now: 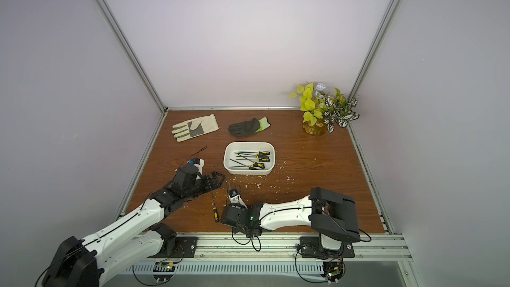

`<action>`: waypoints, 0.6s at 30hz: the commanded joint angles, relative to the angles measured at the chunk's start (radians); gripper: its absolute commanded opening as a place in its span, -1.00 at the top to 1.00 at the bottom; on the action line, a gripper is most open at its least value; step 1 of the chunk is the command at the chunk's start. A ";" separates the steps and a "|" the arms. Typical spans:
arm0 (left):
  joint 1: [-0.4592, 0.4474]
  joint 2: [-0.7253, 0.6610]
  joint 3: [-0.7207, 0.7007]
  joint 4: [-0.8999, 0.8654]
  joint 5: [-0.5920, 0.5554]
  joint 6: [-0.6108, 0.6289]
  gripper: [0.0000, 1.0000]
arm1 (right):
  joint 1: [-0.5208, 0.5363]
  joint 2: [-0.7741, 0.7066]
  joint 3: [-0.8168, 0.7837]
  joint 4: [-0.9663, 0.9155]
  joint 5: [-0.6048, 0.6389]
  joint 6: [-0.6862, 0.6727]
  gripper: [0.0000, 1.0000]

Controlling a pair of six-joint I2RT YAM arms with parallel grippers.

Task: Put the file tool into the storage box
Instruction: Pick up the file tool from the center of the board.

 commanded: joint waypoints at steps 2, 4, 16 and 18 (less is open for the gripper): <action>0.005 -0.015 0.029 -0.033 -0.018 0.017 -0.99 | 0.007 0.006 0.031 -0.093 0.068 0.022 0.06; 0.004 -0.013 0.035 -0.035 -0.016 0.019 -0.99 | 0.007 0.007 0.030 -0.113 0.084 0.026 0.06; -0.003 0.025 0.072 -0.038 -0.011 0.027 -0.99 | 0.006 -0.038 -0.020 -0.152 0.117 0.020 0.12; -0.004 0.026 0.077 -0.040 -0.011 0.030 -0.99 | 0.007 -0.051 -0.040 -0.150 0.121 0.025 0.12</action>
